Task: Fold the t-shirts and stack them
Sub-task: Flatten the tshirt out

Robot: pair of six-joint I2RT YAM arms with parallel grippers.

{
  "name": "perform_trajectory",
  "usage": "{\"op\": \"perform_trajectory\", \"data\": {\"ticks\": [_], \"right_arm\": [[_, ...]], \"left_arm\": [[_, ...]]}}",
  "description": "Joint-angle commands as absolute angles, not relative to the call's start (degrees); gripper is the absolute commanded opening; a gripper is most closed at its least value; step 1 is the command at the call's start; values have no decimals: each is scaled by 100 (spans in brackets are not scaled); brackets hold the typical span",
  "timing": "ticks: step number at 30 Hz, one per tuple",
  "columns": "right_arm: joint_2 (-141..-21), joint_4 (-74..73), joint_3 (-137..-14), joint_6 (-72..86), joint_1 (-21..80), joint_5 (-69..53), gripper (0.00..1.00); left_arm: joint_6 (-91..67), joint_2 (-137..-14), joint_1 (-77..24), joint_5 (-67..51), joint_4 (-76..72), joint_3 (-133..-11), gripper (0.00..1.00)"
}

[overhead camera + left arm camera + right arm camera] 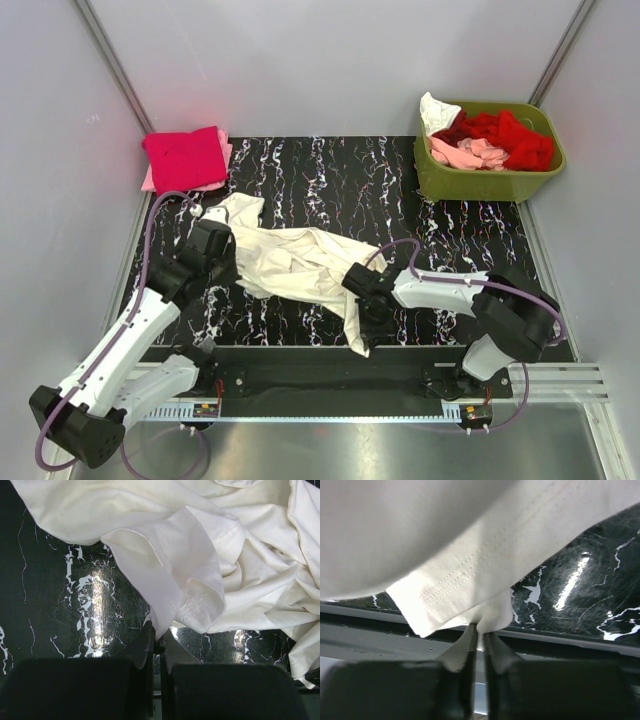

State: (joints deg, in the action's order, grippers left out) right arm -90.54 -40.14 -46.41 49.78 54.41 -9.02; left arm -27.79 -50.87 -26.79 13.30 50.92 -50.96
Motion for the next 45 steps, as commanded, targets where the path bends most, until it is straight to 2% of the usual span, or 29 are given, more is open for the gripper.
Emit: {"op": "perform_trajectory", "data": {"ticks": [1, 2, 5, 8, 9, 12, 13, 15, 16, 17, 19, 22, 26, 31, 36, 40, 45], "right_arm": [[-8719, -3621, -4544, 5098, 5484, -492, 4], [-8649, -3604, -4518, 5089, 5484, -553, 0], [-8245, -3507, -4508, 4792, 5441, -825, 0], [-7440, -3690, -5034, 4659, 5099, -1605, 0], [-7175, -3744, -5280, 4667, 4689, -1782, 0], [-6426, -4025, -6667, 4816, 3670, -2477, 0], [-6347, -4313, -7689, 4834, 3413, -2566, 0], [-6459, -4683, -8827, 4808, 3060, -2619, 0], [-6547, -5033, -9929, 4825, 2771, -2567, 0], [-6696, -5175, -10454, 4860, 2690, -2331, 0], [-6977, -5622, -11934, 4852, 2593, -1892, 0], [-7145, -6106, -13310, 4685, 2593, -610, 0], [-6628, -5811, -13185, 4562, 2593, 727, 0], [-5470, -4800, -11745, 4552, 2593, 1001, 0], [-4598, -4273, -10830, 4658, 2593, 1449, 0], [-4719, -4446, -10837, 4606, 2593, 1792, 0], [-5543, -5001, -10829, 4466, 2602, 2504, 0]], "left_arm": [[-2742, -4983, -2637, 1336, 4913, -5133, 0], [-2742, -4975, -2637, 1319, 4991, -5159, 0], [-2663, -4957, -2628, 1362, 5420, -5553, 0], [-2488, -4913, -2628, 1651, 5991, -6387, 0], [-2374, -4913, -2628, 1792, 6133, -6929, 0], [-2137, -5070, -2628, 1872, 6582, -8150, 0], [-2066, -5150, -2637, 1855, 6679, -8487, 0], [-1847, -5430, -2628, 1767, 6925, -9559, 0], [-1776, -5545, -2628, 1758, 7013, -9945, 0], [-1714, -5659, -2628, 1749, 7196, -10767, 0], [-1504, -6037, -2628, 1758, 7443, -11606, 0], [-1398, -6188, -2645, 1898, 7227, -12681, 0], [-1249, -5916, -2637, 1846, 6523, -12877, 0], [-853, -4932, -2637, 1319, 4979, -11903, 0], [-519, -4553, -2637, 783, 4570, -11847, 0], [-396, -4798, -2637, 563, 4763, -12146, 0], [-422, -5887, -2637, 799, 5736, -12541, 0]]}}
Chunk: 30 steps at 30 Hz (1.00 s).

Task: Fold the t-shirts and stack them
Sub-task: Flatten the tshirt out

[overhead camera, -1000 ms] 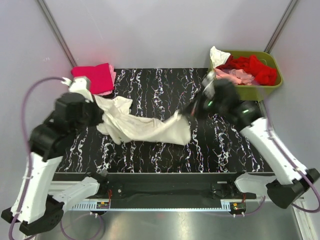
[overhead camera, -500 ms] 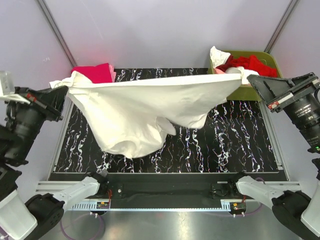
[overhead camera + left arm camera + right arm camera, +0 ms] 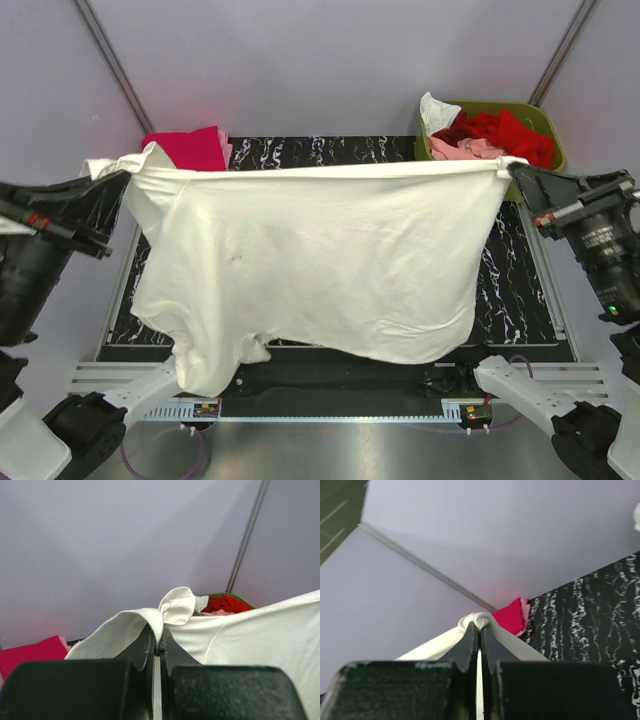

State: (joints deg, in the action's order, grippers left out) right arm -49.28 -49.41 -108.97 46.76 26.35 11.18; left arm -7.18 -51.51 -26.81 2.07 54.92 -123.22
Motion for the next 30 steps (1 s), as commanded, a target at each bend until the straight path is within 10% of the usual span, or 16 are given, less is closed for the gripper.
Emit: {"op": "perform_trajectory", "data": {"ticks": [1, 8, 9, 10, 13, 30], "right_arm": [[-5676, -4984, -10741, 4378, 2602, 2766, 0], [-7976, -4271, -10413, 4288, 1964, 2718, 0], [-8842, -4446, -10615, 4533, 1777, 2568, 0], [-9338, -4613, -10913, 4596, 1540, 2044, 10], [-11001, -6078, -12827, 4536, 1292, 1881, 99], [-8225, -3428, -7753, 3825, 1433, 21, 100]], "left_arm": [[-439, -6080, -2637, 878, 5844, -12551, 0], [-395, -8404, -1525, 1180, 5582, -11909, 0], [-517, -8855, -1303, 1099, 5729, -11987, 20], [-710, -9399, -1135, 1064, 6105, -12815, 41], [-1457, -11152, -1080, 748, 7173, -14298, 98], [-2065, -7436, -1608, 782, 4572, -7141, 99]]}}
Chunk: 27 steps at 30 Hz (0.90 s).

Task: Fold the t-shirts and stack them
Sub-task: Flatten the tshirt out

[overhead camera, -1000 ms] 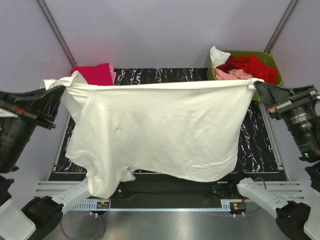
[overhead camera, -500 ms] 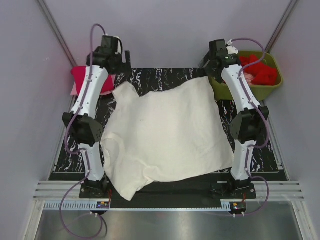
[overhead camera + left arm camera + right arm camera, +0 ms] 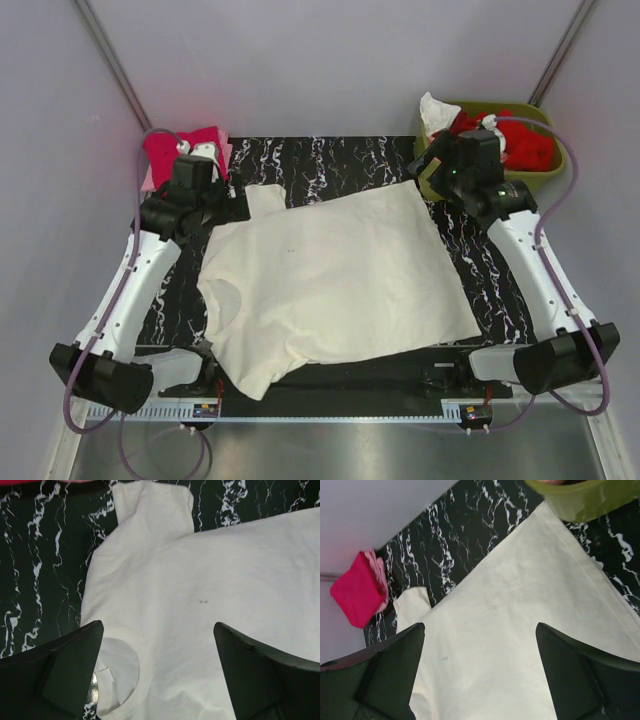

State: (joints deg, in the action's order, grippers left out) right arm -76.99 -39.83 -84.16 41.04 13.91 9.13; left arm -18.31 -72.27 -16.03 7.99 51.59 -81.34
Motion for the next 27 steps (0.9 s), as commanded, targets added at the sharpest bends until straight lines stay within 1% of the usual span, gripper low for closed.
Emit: {"op": "perform_trajectory", "data": {"ticks": [1, 4, 5, 6, 8, 10, 14, 17, 19, 20, 23, 24, 26, 27], "right_arm": [[-8348, -3410, -7700, 3736, 1467, -183, 100], [-9103, -3664, -7953, 3358, 1643, -543, 100], [-9323, -3769, -8233, 3279, 1687, -597, 100], [-9769, -3979, -8392, 3078, 1792, -659, 100], [-10219, -4305, -8891, 2945, 1880, -747, 100], [-11052, -4630, -9418, 2761, 1933, -756, 100], [-11776, -4973, -10140, 2655, 1942, -756, 100], [-12618, -5184, -10676, 2549, 1934, -686, 100], [-12945, -5299, -10985, 2505, 1942, -607, 100], [-13268, -5439, -11308, 2479, 1925, -589, 100], [-13823, -5642, -11968, 2496, 1881, -597, 100], [-13947, -5686, -12127, 2513, 1872, -632, 99], [-14298, -5818, -12618, 2557, 1776, -676, 100], [-14404, -5862, -12786, 2610, 1732, -738, 100]], "left_arm": [[-2161, -7436, -1608, 782, 4509, -6963, 99], [-2302, -7584, -1600, 782, 4202, -6435, 99], [-2329, -7663, -1556, 730, 4114, -6338, 99], [-2364, -7751, -1530, 695, 3939, -6224, 99], [-2417, -8155, -1468, 624, 3850, -6196, 99], [-2452, -8610, -1398, 563, 3754, -6284, 98], [-2382, -9420, -1275, 527, 3648, -6477, 97], [-2259, -10114, -1178, 545, 3709, -6854, 95], [-2171, -10614, -1143, 562, 3735, -7223, 95], [-2145, -10782, -1099, 571, 3796, -7364, 94], [-2048, -11477, -1037, 650, 3963, -8205, 93], [-2030, -11635, -1011, 642, 4016, -8400, 89], [-1978, -12119, -923, 423, 4182, -8822, 86], [-1908, -12459, -905, 352, 4262, -9346, 77]]}}
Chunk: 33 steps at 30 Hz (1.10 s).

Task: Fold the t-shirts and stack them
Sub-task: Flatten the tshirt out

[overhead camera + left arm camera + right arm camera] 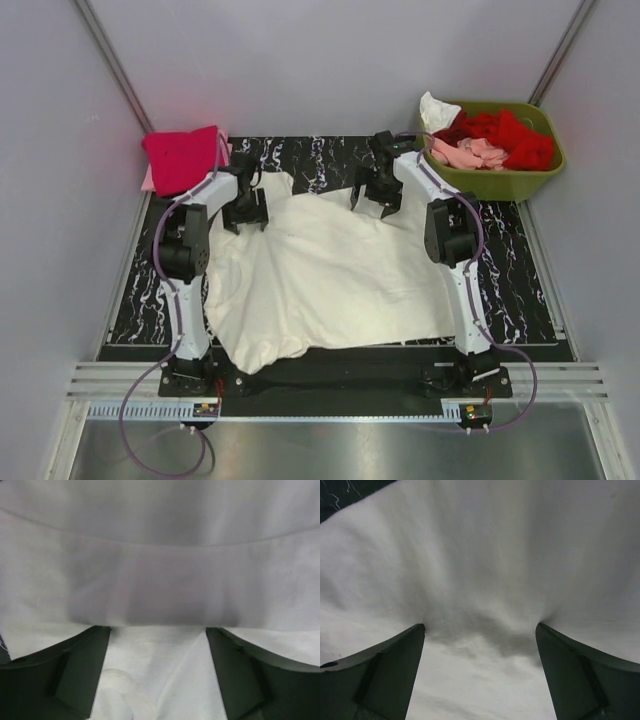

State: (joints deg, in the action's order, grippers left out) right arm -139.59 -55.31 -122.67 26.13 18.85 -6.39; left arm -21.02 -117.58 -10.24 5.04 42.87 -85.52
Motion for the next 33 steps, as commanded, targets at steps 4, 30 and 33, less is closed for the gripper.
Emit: {"op": "perform_trajectory", "data": {"ticks": [4, 30, 33], "right_arm": [[-14844, -5968, -13612, 2777, 1512, -966, 100], [-12843, -5651, -12881, 2145, 1353, -2321, 100], [-11789, -5432, -11878, 2048, 1529, -2171, 100]], "left_arm": [[-1627, -13480, -888, 264, 4964, -11123, 73], [-2318, -8724, -1079, 773, 5133, -8740, 98], [-3072, -7597, -1414, 703, 5072, -7299, 97]]}}
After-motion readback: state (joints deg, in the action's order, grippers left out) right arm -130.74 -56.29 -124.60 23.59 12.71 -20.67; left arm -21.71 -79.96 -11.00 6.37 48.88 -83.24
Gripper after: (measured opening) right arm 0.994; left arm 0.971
